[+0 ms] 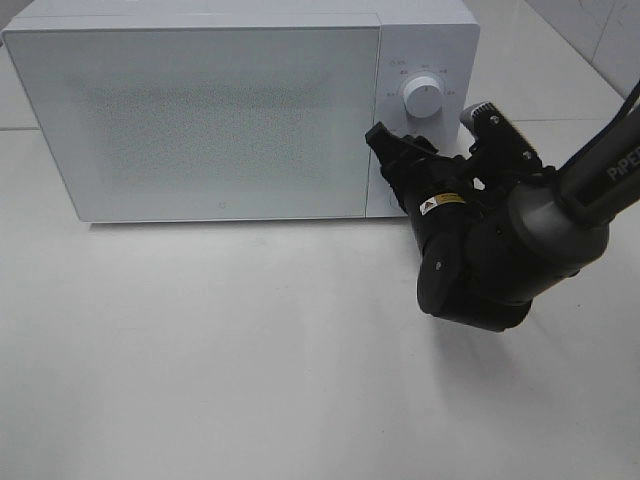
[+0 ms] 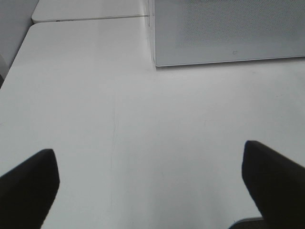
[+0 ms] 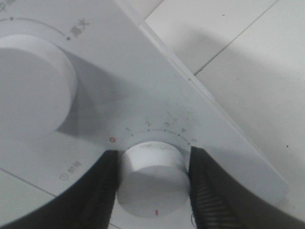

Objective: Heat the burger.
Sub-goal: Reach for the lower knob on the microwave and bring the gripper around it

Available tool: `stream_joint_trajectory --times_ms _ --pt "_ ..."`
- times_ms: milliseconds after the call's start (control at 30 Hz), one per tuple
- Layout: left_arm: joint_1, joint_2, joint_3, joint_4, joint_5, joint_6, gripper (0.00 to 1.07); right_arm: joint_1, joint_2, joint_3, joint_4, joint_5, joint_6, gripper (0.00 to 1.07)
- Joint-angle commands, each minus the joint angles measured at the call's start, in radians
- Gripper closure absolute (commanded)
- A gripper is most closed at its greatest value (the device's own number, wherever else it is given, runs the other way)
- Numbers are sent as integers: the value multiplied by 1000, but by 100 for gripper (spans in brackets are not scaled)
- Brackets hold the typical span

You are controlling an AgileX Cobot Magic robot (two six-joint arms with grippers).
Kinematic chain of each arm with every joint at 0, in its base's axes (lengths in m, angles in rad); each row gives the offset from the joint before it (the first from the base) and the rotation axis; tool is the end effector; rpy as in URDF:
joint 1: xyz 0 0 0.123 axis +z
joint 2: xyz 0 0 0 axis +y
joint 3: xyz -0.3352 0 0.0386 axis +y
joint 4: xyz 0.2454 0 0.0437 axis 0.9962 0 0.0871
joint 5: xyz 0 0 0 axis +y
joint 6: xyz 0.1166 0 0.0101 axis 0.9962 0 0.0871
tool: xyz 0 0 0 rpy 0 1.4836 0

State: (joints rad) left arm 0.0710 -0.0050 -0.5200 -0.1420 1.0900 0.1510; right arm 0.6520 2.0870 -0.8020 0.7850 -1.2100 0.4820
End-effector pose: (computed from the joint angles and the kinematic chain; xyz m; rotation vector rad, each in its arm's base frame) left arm -0.0405 -0.0176 0.2677 0.0927 2.0384 -0.0310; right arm 0.3628 0.1796 0.1620 0.6691 1.5447 0.5066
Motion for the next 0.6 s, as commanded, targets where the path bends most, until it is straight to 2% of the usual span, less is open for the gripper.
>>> stream_joint_trajectory --times_ms 33,233,600 --pt "-1 -26 2 0 -17 -8 9 -8 -4 -18 -98 -100 139 107" --pt "-1 -26 2 0 -17 -8 9 -8 -4 -18 -116 -111 391 107" --pt "-1 -26 2 0 -17 -8 9 -8 -4 -18 -141 -188 684 107"
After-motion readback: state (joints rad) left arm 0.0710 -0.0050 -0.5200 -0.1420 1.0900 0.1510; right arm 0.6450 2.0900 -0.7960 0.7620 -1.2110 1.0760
